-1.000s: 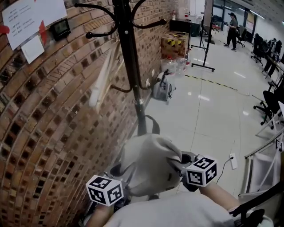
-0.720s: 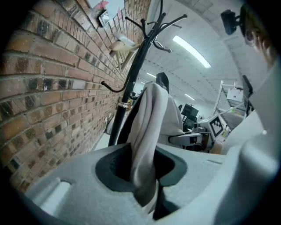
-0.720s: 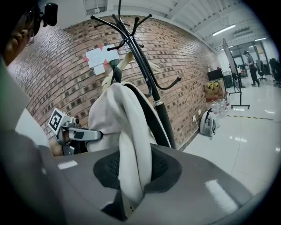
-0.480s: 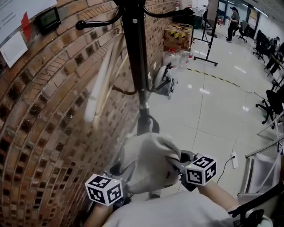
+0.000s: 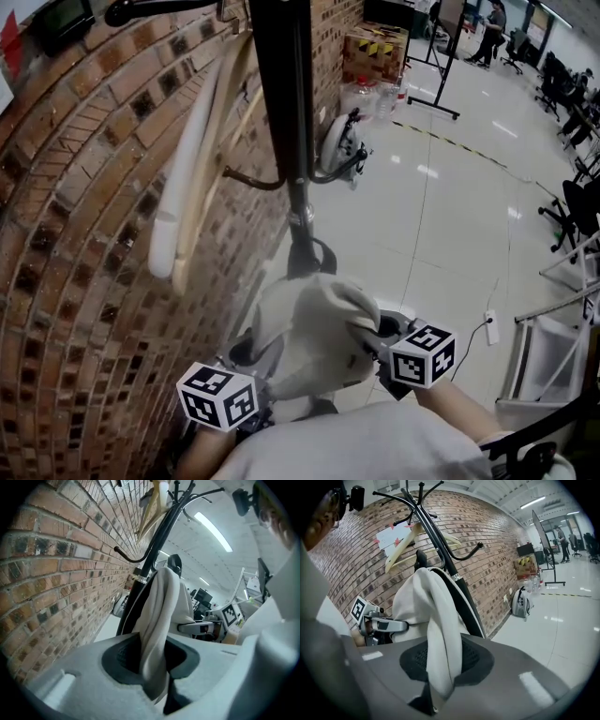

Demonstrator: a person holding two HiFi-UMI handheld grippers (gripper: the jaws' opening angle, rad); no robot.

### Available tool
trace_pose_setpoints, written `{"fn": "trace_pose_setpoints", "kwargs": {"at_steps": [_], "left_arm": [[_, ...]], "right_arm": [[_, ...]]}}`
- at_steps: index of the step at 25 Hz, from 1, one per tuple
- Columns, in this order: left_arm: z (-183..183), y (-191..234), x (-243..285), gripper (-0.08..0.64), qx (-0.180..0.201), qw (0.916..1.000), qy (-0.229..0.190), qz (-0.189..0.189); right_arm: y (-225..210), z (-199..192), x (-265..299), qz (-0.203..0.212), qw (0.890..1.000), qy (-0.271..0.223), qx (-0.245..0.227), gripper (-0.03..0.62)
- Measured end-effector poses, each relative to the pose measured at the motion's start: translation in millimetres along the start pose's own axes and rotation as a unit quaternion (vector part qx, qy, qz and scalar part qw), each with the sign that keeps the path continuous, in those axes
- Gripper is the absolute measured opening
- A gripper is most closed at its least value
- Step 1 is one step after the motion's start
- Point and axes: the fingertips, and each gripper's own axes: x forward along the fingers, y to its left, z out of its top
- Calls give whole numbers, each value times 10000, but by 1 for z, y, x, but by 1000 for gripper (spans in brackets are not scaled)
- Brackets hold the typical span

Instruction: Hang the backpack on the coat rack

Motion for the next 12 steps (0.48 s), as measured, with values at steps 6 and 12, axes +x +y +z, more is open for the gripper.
{"fn": "trace_pose_setpoints", "kwargs": {"at_steps": [6, 12], "left_arm": [[3, 13, 16, 91, -75, 9999, 96, 22], [9, 26, 30, 92, -122, 9998, 125, 27]], "right_arm": [[-16, 3, 16, -23, 9999, 45, 126, 64], [-29, 9, 31, -33, 9998, 50, 165, 64]]}}
